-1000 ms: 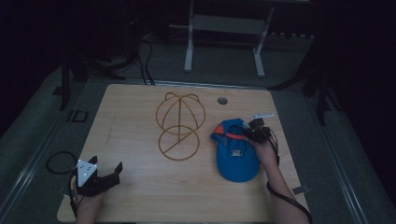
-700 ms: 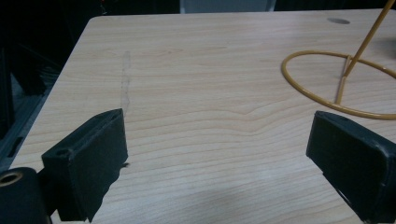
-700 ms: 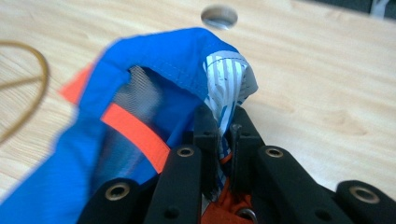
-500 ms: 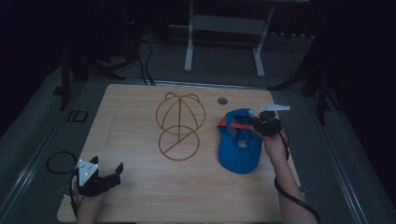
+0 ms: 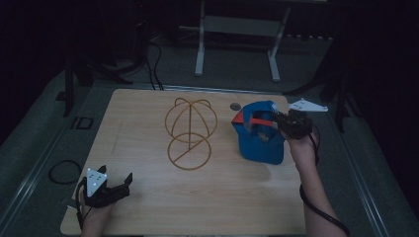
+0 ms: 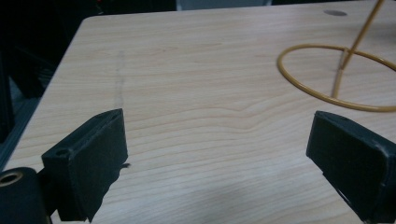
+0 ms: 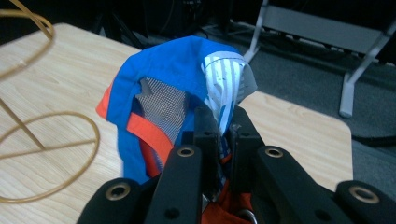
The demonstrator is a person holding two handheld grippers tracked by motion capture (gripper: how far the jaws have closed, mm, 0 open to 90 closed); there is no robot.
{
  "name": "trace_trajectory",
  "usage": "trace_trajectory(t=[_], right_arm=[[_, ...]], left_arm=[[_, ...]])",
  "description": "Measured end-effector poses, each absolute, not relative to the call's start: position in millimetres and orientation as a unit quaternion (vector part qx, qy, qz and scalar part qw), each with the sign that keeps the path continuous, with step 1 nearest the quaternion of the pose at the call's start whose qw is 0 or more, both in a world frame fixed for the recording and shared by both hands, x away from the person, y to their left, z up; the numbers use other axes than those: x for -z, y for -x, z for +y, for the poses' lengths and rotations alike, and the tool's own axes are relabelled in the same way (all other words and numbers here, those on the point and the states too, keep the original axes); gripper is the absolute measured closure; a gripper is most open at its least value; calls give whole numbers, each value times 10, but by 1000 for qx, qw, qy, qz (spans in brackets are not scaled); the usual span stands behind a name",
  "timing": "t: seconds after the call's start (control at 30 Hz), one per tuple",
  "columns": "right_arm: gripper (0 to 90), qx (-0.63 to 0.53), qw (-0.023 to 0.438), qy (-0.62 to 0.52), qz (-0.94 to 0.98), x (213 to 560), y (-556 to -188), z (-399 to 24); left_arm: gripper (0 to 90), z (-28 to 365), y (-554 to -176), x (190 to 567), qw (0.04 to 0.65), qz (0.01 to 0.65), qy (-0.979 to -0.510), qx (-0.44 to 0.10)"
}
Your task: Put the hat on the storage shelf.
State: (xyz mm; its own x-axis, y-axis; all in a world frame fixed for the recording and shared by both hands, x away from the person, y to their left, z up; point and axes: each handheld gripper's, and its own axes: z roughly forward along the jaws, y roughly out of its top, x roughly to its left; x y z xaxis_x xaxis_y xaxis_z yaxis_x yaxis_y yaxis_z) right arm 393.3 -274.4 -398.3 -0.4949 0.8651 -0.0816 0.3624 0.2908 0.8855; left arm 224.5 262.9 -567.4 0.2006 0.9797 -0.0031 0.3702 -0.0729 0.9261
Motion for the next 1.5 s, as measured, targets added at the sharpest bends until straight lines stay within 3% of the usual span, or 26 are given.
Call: trace_trajectory(t=[0.3, 0.63, 1.1, 1.5], right_arm=[[847, -457, 314, -392, 734, 3671, -3755, -2804], [847, -475, 318, -384, 725, 3510, -3602, -2857], [846, -493, 308, -369, 725, 3480, -3421, -2833], [846, -504, 306, -355, 726, 3475, -3280, -2806]], left_arm=[[56, 2563, -2231, 5601, 449, 519, -645, -337], [56, 2405, -2170, 5267, 477, 492, -656, -316], [57, 2120, -2294, 4415, 539, 419, -662, -308], [56, 1725, -2559, 3875, 551, 356, -689, -308]])
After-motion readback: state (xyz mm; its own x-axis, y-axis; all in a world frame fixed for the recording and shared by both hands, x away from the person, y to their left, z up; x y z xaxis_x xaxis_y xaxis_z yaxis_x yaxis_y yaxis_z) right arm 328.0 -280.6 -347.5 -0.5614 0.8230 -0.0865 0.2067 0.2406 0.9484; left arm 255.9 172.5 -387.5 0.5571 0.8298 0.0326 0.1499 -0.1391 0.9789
